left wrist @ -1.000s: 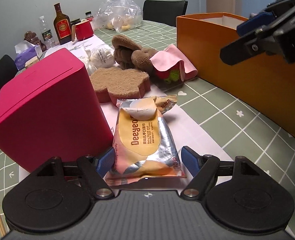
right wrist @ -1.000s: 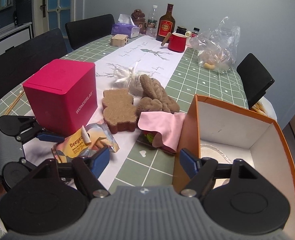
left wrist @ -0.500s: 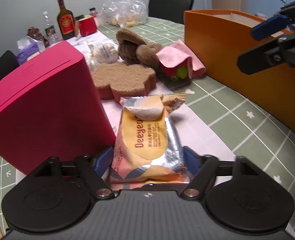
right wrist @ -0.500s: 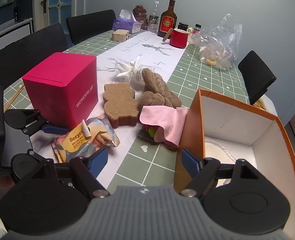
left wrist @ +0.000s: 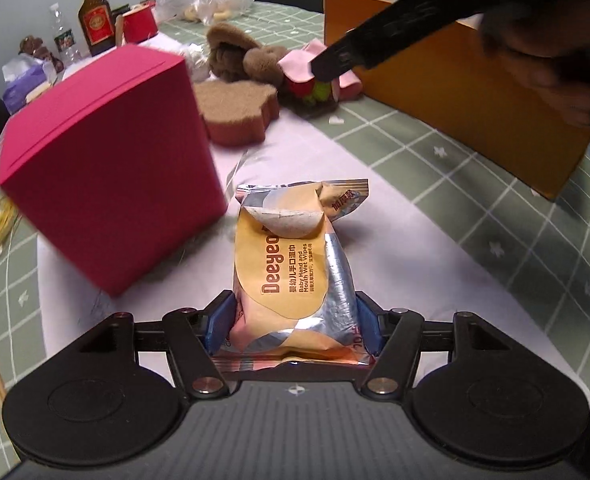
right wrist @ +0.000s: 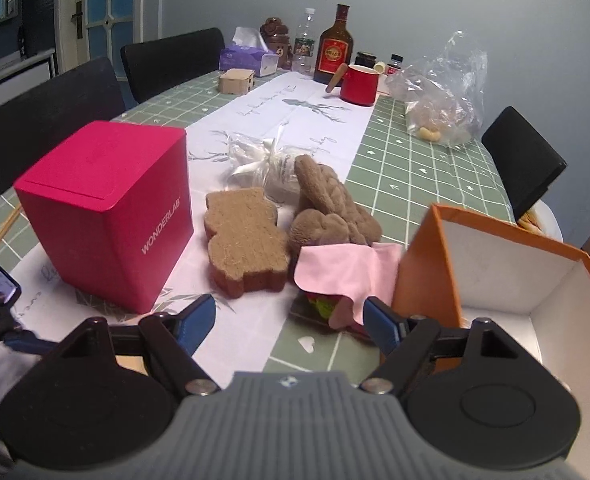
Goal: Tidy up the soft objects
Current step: 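Grasp the silver-and-orange Deeyeo snack packet with the left gripper, then grasp the brown bear-shaped coir sponge with the right gripper while the left holds the packet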
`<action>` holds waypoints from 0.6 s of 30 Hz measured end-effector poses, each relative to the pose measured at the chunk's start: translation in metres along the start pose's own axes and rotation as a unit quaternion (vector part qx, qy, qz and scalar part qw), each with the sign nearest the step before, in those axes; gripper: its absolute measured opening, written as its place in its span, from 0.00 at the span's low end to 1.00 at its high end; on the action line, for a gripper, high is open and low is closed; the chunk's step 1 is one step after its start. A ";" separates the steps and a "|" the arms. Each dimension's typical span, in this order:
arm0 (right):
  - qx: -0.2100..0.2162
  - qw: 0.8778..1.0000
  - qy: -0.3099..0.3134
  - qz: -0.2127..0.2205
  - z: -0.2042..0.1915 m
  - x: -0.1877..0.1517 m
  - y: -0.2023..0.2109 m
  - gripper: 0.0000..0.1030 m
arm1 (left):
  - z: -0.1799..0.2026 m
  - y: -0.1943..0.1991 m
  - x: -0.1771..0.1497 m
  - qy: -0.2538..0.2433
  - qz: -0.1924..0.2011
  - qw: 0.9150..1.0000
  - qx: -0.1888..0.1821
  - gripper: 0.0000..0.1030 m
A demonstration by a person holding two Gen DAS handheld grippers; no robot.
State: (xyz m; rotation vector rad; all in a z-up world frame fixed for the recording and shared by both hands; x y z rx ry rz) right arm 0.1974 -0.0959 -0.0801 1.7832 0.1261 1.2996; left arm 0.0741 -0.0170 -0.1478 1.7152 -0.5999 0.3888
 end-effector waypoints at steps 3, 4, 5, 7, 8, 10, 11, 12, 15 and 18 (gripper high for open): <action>-0.001 1.000 -0.002 -0.020 -0.001 -0.002 -0.022 0.77 | -0.006 0.004 -0.007 0.003 -0.008 1.000 0.010 0.71; 0.001 1.000 -0.005 -0.024 -0.002 -0.003 -0.028 0.76 | -0.007 0.004 -0.009 0.004 -0.010 1.000 0.013 0.71; 0.004 1.000 -0.006 -0.025 -0.003 -0.002 -0.032 0.76 | -0.008 0.005 -0.011 0.004 -0.009 1.000 0.015 0.71; 0.014 1.000 0.002 -0.018 -0.007 0.003 -0.039 0.76 | -0.011 0.004 -0.012 0.004 -0.009 1.000 0.017 0.72; 0.019 1.000 0.008 -0.014 -0.009 0.006 -0.042 0.76 | -0.011 0.004 -0.012 0.005 -0.010 1.000 0.018 0.73; 0.035 0.999 0.018 -0.010 -0.013 0.011 -0.050 0.76 | -0.012 0.001 -0.011 0.008 -0.015 1.000 0.020 0.77; 0.040 0.999 0.022 -0.010 -0.015 0.014 -0.054 0.76 | -0.013 0.000 -0.011 0.012 -0.018 1.000 0.019 0.77; 0.045 0.999 0.028 -0.009 -0.016 0.016 -0.058 0.76 | -0.014 -0.001 -0.010 0.016 -0.021 0.999 0.018 0.77; 0.049 0.997 0.055 -0.012 -0.021 0.019 -0.069 0.76 | -0.016 -0.001 -0.009 0.021 -0.022 0.999 0.015 0.78; 0.049 0.996 0.073 -0.016 -0.022 0.018 -0.078 0.76 | -0.018 -0.003 -0.010 0.023 -0.021 0.999 0.011 0.80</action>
Point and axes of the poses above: each gripper's, at about its wrist camera, not at the fingertips, and y roughly against the way its jaws point, z to its right, x to its top, the point moved 8 cm from there along -y, roughly the way its jaws point, and after that the axes turned 11 degrees about x, right-handed, at the moved point
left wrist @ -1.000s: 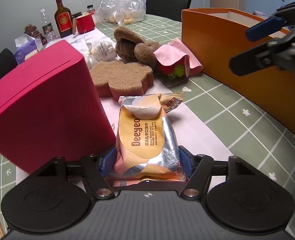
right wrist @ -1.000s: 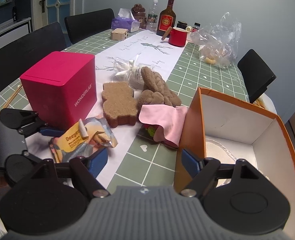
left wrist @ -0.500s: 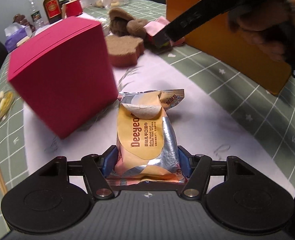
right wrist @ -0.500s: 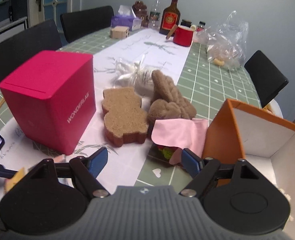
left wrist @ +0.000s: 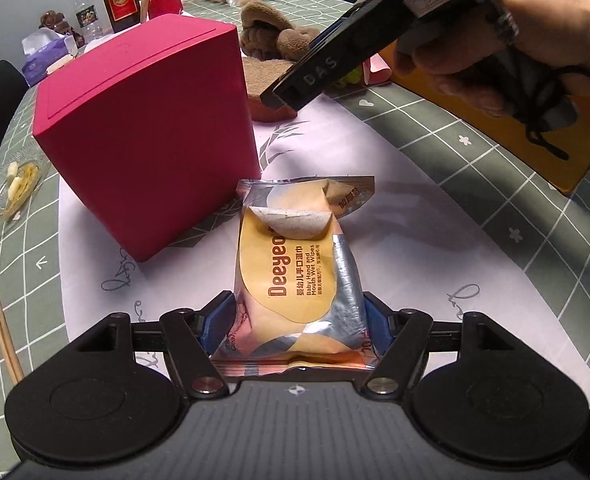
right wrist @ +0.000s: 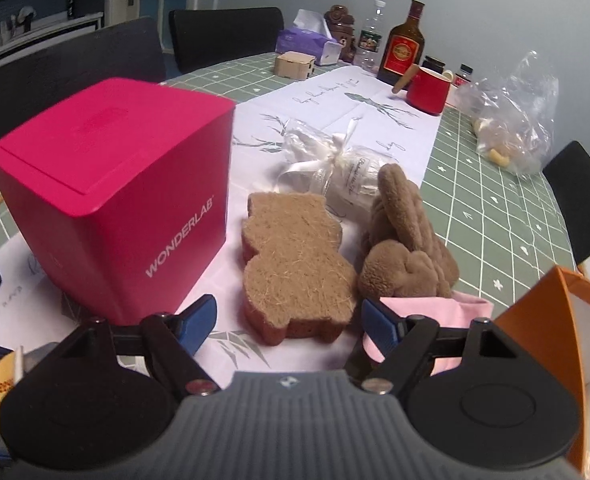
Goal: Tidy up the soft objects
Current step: 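Grasp the brown bear-shaped coir sponge with the right gripper while the left holds the packet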
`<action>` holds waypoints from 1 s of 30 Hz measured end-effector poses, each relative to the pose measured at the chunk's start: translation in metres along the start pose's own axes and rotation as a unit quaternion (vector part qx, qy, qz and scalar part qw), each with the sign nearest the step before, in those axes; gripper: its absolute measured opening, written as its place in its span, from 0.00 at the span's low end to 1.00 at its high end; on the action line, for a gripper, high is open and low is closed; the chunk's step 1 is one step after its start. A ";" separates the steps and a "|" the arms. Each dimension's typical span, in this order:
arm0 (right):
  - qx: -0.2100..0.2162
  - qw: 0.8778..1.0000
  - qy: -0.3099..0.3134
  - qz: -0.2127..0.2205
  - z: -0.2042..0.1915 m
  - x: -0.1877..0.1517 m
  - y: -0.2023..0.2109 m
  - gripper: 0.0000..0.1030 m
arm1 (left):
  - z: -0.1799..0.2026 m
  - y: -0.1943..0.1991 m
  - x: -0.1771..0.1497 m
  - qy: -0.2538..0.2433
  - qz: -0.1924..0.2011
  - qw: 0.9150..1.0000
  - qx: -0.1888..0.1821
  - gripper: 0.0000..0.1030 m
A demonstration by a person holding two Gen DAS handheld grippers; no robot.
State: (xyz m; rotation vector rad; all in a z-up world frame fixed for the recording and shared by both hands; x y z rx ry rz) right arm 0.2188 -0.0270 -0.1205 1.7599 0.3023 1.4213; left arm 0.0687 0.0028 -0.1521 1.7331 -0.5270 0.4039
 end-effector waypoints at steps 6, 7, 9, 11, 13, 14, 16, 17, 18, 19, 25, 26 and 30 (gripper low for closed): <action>0.031 0.999 -0.009 0.018 0.005 0.010 -0.012 0.76 | -0.005 -0.003 0.003 0.018 -0.002 1.000 -0.011 0.81; 0.033 0.999 -0.013 0.019 0.007 0.011 -0.014 0.74 | -0.005 -0.003 0.004 0.021 -0.001 1.000 -0.012 0.81; 0.029 0.999 -0.010 0.019 0.011 0.014 -0.019 0.73 | -0.004 -0.004 0.006 0.024 0.000 1.000 -0.014 0.81; 0.037 0.999 -0.010 0.022 0.013 0.015 -0.023 0.73 | -0.003 -0.006 0.008 0.021 0.001 1.000 -0.013 0.81; 0.039 0.999 -0.003 0.017 0.014 0.014 -0.027 0.73 | -0.001 -0.007 0.010 0.020 0.002 1.000 -0.013 0.82; 0.038 0.999 0.002 0.016 0.014 0.014 -0.029 0.74 | -0.001 -0.008 0.011 0.020 0.002 1.000 -0.014 0.82; 0.036 0.999 0.009 0.015 0.014 0.013 -0.032 0.78 | 0.000 -0.009 0.012 0.020 0.004 1.000 -0.016 0.82; 0.036 0.999 0.008 0.018 0.015 0.013 -0.033 0.80 | 0.000 -0.010 0.012 0.021 0.005 1.000 -0.017 0.82; 0.035 0.999 0.005 0.021 0.017 0.014 -0.034 0.80 | 0.000 -0.010 0.013 0.021 0.007 1.000 -0.018 0.82; 0.033 0.999 0.001 0.022 0.018 0.014 -0.035 0.80 | 0.001 -0.010 0.013 0.022 0.009 1.000 -0.019 0.82; 0.031 0.999 -0.023 -0.006 0.023 0.007 -0.049 0.79 | 0.003 -0.011 0.013 0.021 0.016 0.999 -0.019 0.82; 0.034 0.999 -0.035 -0.016 0.024 0.004 -0.052 0.74 | 0.004 -0.012 0.013 0.018 0.018 0.999 -0.019 0.82; 0.037 0.997 -0.069 -0.024 0.024 -0.002 -0.046 0.73 | 0.005 -0.014 0.014 0.010 0.019 1.000 -0.015 0.83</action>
Point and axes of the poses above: each gripper's, at about its wrist camera, not at the fingertips, and y roughly against the way its jaws point, z to its right, x to its top, the point moved 8 cm from there along -y, roughly the way its jaws point, and after that the axes turned 11 degrees about x, right-handed, at the moved point
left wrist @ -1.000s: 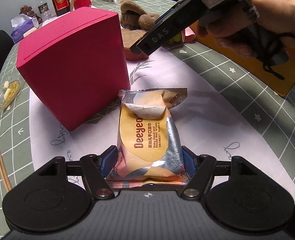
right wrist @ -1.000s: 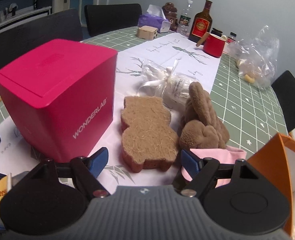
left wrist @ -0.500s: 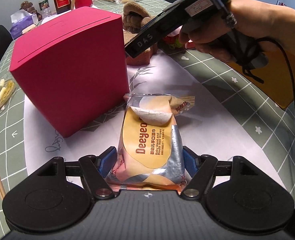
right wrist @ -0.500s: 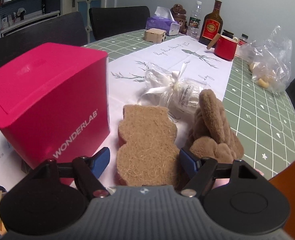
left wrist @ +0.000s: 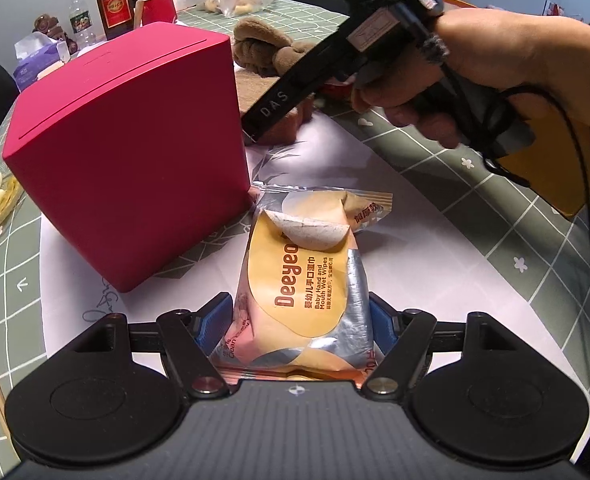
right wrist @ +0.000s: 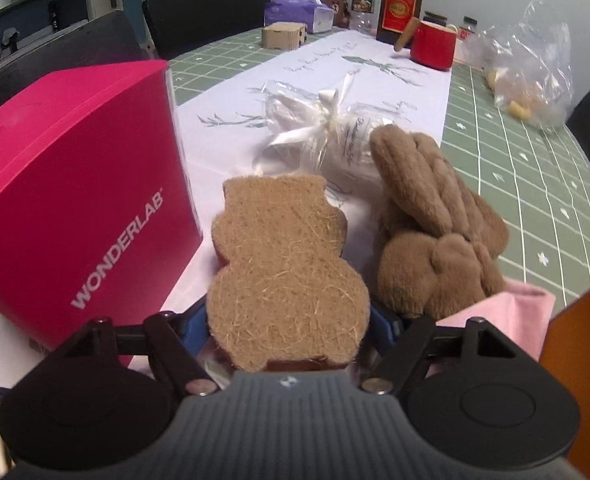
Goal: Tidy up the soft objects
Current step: 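Grasp the brown bear-shaped coir sponge with the right gripper while the left holds the packet, then lift the sponge and packet and carry them toward the orange box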
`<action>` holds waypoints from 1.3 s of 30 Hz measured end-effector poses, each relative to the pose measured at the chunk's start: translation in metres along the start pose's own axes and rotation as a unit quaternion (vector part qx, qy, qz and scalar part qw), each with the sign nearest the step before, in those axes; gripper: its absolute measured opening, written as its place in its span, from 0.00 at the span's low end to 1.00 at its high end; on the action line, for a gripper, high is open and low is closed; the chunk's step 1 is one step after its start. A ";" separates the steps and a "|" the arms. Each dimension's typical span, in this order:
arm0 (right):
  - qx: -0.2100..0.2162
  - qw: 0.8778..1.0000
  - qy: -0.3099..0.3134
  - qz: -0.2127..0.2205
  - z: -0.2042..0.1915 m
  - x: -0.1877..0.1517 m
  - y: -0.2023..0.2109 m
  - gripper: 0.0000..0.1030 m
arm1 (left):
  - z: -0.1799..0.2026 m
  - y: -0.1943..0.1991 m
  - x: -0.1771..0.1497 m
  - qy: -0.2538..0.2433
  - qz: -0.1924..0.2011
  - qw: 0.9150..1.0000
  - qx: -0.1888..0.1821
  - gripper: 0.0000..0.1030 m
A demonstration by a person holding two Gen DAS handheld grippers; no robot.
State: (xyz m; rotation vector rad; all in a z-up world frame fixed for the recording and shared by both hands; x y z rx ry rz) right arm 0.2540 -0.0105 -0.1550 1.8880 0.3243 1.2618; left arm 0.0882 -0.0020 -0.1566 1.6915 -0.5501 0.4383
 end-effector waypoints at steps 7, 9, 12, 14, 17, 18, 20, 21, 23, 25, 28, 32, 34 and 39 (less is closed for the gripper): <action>0.003 0.999 -0.034 -0.015 -0.007 -0.026 0.022 0.73 | 0.000 -0.001 0.004 0.004 -0.008 1.000 0.000 0.81; 0.003 0.999 -0.049 -0.017 -0.008 -0.035 0.030 0.73 | 0.001 -0.001 0.004 0.004 -0.009 1.000 -0.004 0.78; 0.009 0.998 -0.066 -0.017 -0.008 -0.047 0.040 0.73 | 0.000 -0.001 0.005 0.009 -0.017 1.000 -0.006 0.77; 0.010 0.997 -0.072 -0.019 -0.007 -0.055 0.048 0.73 | 0.002 -0.001 0.006 0.007 -0.018 1.000 -0.004 0.76; 0.010 0.996 -0.081 -0.023 -0.007 -0.066 0.057 0.73 | 0.004 -0.001 0.006 0.006 -0.018 1.000 -0.001 0.75; 0.010 0.996 -0.083 -0.023 -0.008 -0.070 0.060 0.73 | 0.005 -0.001 0.006 0.005 -0.018 1.000 0.000 0.74; 0.011 0.996 -0.080 -0.023 -0.011 -0.077 0.066 0.73 | 0.008 0.001 0.005 -0.002 -0.018 1.000 0.003 0.71; 0.011 0.997 -0.077 -0.024 -0.013 -0.081 0.069 0.73 | 0.008 0.002 0.005 -0.007 -0.018 1.000 0.005 0.67; 0.013 0.996 -0.078 -0.027 -0.015 -0.087 0.074 0.73 | 0.012 0.005 0.004 -0.016 -0.014 1.000 0.003 0.63; 0.018 0.996 -0.084 -0.029 -0.017 -0.092 0.081 0.73 | 0.019 0.010 0.003 -0.022 -0.012 1.000 -0.012 0.59; 0.021 0.995 -0.088 -0.032 -0.021 -0.098 0.092 0.73 | 0.029 0.017 -0.001 -0.044 -0.008 0.999 -0.009 0.57; 0.030 0.996 -0.086 -0.021 -0.028 -0.098 0.111 0.73 | 0.038 0.030 -0.004 -0.059 -0.001 0.998 -0.020 0.56; 0.034 0.996 -0.083 -0.009 -0.031 -0.094 0.122 0.73 | 0.040 0.040 -0.001 -0.062 0.010 0.998 -0.026 0.56; 0.042 0.996 -0.076 0.019 -0.039 -0.086 0.153 0.73 | 0.040 0.058 0.004 -0.041 0.025 0.998 -0.035 0.56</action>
Point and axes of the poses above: each gripper's, at about its wrist camera, not at the fingertips, and y roughly against the way its jaws point, z to its right, x to its top, the point moved 8 cm from there along -y, roughly the way its jaws point, and after that the axes turned 11 degrees about x, right-handed, at the moved point
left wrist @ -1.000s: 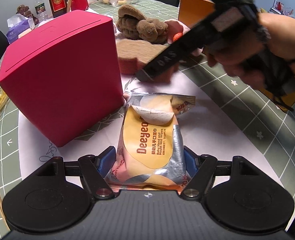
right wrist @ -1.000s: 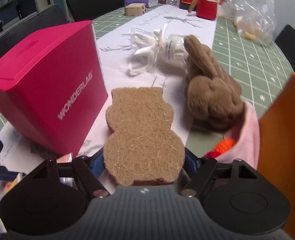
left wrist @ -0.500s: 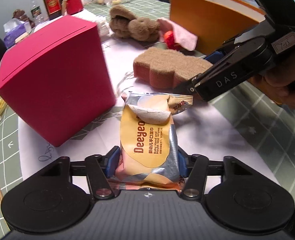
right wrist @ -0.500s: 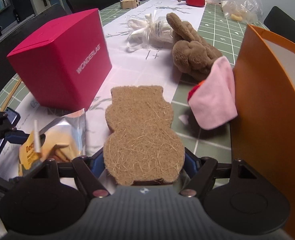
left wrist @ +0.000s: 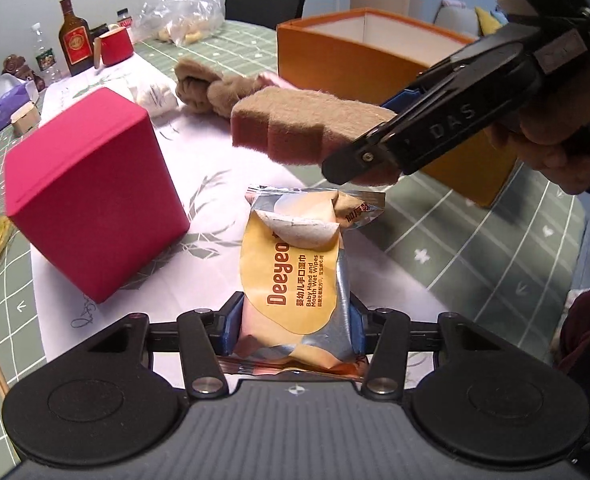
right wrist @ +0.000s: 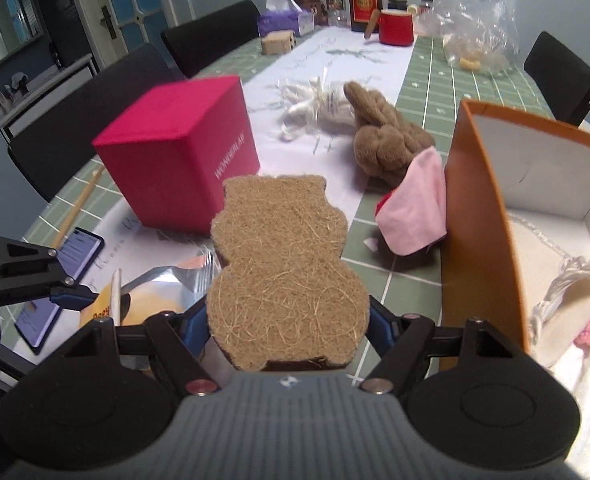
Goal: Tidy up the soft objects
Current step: 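Lift the sponge and packet and carry them toward the orange box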
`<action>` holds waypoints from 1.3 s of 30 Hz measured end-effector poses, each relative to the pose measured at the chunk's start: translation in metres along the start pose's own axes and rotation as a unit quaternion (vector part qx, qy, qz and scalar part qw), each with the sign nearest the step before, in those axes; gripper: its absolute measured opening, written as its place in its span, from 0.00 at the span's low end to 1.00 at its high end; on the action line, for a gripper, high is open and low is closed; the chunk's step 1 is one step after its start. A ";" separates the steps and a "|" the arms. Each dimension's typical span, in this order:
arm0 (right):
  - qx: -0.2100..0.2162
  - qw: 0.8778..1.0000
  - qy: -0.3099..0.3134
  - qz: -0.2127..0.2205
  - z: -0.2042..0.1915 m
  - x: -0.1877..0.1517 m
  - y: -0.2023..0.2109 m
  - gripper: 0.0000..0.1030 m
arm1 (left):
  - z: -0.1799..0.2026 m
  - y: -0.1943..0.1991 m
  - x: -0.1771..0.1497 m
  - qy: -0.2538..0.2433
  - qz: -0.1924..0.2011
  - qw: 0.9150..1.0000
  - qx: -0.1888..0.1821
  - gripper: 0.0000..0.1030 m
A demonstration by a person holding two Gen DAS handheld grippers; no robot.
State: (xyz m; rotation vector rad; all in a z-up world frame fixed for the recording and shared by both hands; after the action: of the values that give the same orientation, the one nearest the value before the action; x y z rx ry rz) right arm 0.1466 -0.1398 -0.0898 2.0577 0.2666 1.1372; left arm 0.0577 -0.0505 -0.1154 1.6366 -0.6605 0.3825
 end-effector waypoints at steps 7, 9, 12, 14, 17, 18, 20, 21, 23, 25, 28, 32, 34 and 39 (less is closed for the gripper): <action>0.000 0.999 0.030 0.027 -0.011 0.006 0.034 0.73 | 0.006 0.018 0.008 0.018 0.014 0.999 -0.028 0.56; 0.001 0.999 0.035 0.036 -0.012 0.007 0.043 0.73 | 0.009 0.021 0.013 0.024 0.020 0.999 -0.036 0.56; 0.001 0.998 0.033 0.050 -0.010 0.010 0.055 0.73 | 0.015 0.027 0.023 0.038 0.031 0.997 -0.053 0.56; 0.002 0.998 0.029 0.061 -0.009 0.013 0.064 0.73 | 0.019 0.029 0.030 0.043 0.037 0.997 -0.059 0.56; 0.000 0.997 0.026 0.076 -0.006 0.016 0.075 0.73 | 0.026 0.029 0.040 0.045 0.044 0.996 -0.066 0.56; -0.002 0.996 0.026 0.080 -0.004 0.017 0.078 0.73 | 0.028 0.029 0.042 0.046 0.044 0.996 -0.069 0.56; -0.008 0.996 0.025 0.087 -0.002 0.019 0.084 0.73 | 0.033 0.027 0.047 0.047 0.046 0.995 -0.072 0.56; -0.010 0.996 0.023 0.090 -0.001 0.019 0.087 0.73 | 0.035 0.026 0.049 0.047 0.047 0.995 -0.072 0.56; -0.013 0.995 0.023 0.095 0.001 0.021 0.093 0.73 | 0.038 0.024 0.053 0.043 0.050 0.996 -0.068 0.56; -0.016 0.995 0.022 0.101 0.003 0.022 0.100 0.73 | 0.042 0.025 0.058 0.041 0.055 0.995 -0.069 0.57; -0.021 0.993 0.016 0.112 0.009 0.025 0.113 0.73 | 0.046 0.028 0.066 0.036 0.064 0.995 -0.066 0.57; -0.028 0.991 0.003 0.131 0.019 0.027 0.133 0.73 | 0.048 0.030 0.082 0.029 0.071 0.995 -0.057 0.57; -0.032 0.990 -0.004 0.140 0.025 0.028 0.142 0.73 | 0.050 0.034 0.091 0.027 0.081 0.995 -0.055 0.57; -0.046 0.985 -0.017 0.164 0.038 0.033 0.161 0.73 | 0.054 0.041 0.121 0.038 0.098 0.992 -0.066 0.00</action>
State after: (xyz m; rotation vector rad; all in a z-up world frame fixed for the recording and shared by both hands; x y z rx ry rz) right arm 0.1683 -0.2544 0.0320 2.0856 -0.1462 1.2803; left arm 0.1203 -0.1308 -0.0216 1.4298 -0.7748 0.5304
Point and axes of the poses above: each gripper's, at about its wrist camera, not at the fingertips, and y roughly against the way its jaws point, z to its right, x to its top, the point moved 8 cm from there along -y, roughly the way its jaws point, and after that the axes turned 11 degrees about x, right-handed, at the moved point
